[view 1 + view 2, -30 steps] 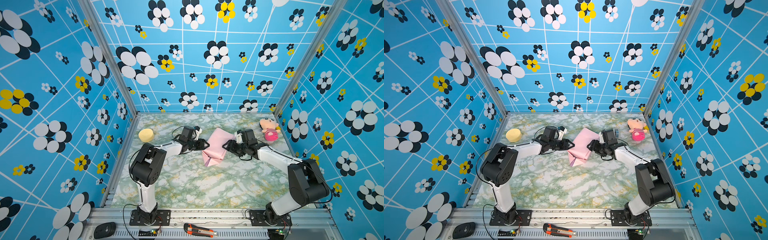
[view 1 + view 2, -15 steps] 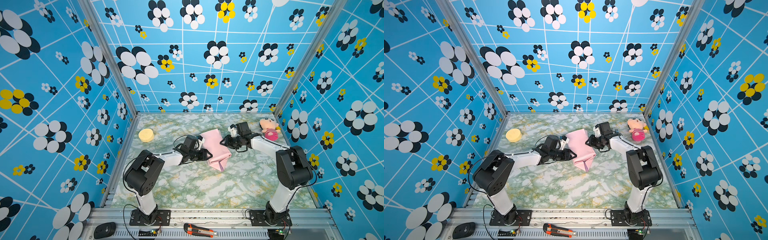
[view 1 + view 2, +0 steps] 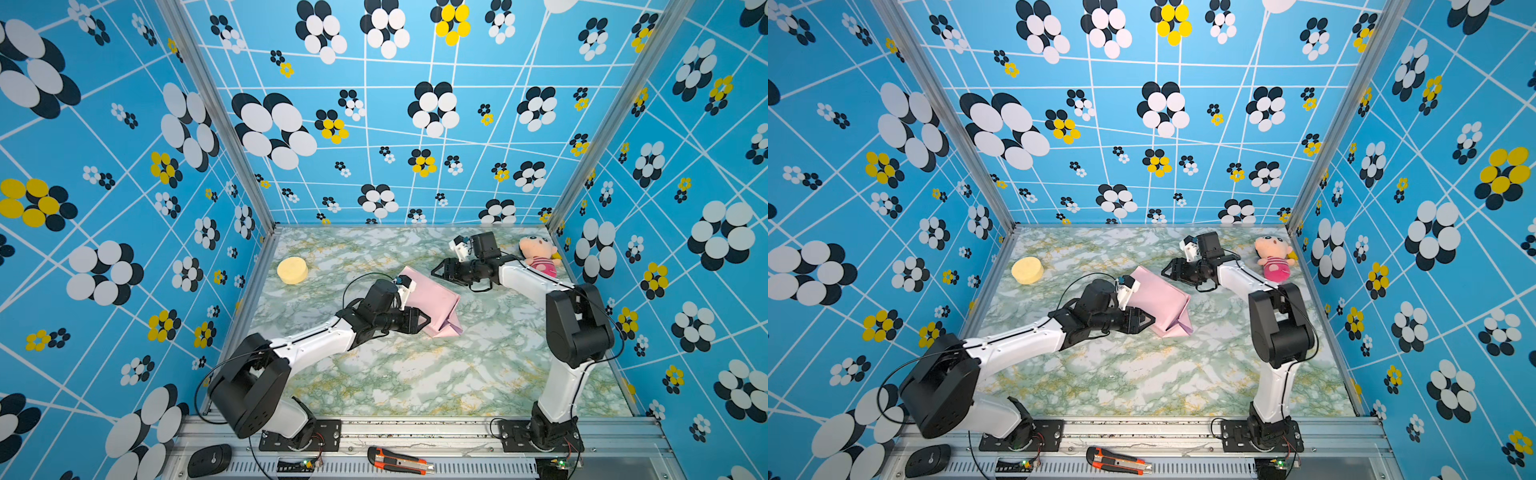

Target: Wrap the gift box in paper

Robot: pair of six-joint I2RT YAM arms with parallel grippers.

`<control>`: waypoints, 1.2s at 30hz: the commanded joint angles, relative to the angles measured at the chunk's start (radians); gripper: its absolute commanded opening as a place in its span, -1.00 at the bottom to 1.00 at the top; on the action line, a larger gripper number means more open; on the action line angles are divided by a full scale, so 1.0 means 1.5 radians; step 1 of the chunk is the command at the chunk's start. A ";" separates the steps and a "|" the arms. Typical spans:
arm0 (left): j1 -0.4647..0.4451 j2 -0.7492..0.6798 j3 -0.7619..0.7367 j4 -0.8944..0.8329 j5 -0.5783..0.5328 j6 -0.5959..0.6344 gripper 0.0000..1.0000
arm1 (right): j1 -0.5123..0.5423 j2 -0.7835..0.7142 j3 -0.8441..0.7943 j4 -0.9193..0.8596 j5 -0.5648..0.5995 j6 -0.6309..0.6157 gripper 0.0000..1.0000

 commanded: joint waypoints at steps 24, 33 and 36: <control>0.054 0.302 0.232 -0.092 0.013 0.113 -0.60 | -0.004 -0.328 -0.489 0.084 0.027 0.425 0.08; 0.058 0.309 0.216 -0.069 0.019 0.098 -0.60 | 0.034 -0.296 -0.507 0.139 0.070 0.501 0.11; 0.060 0.310 0.208 -0.061 0.024 0.094 -0.60 | 0.038 -0.277 -0.517 0.177 0.078 0.521 0.10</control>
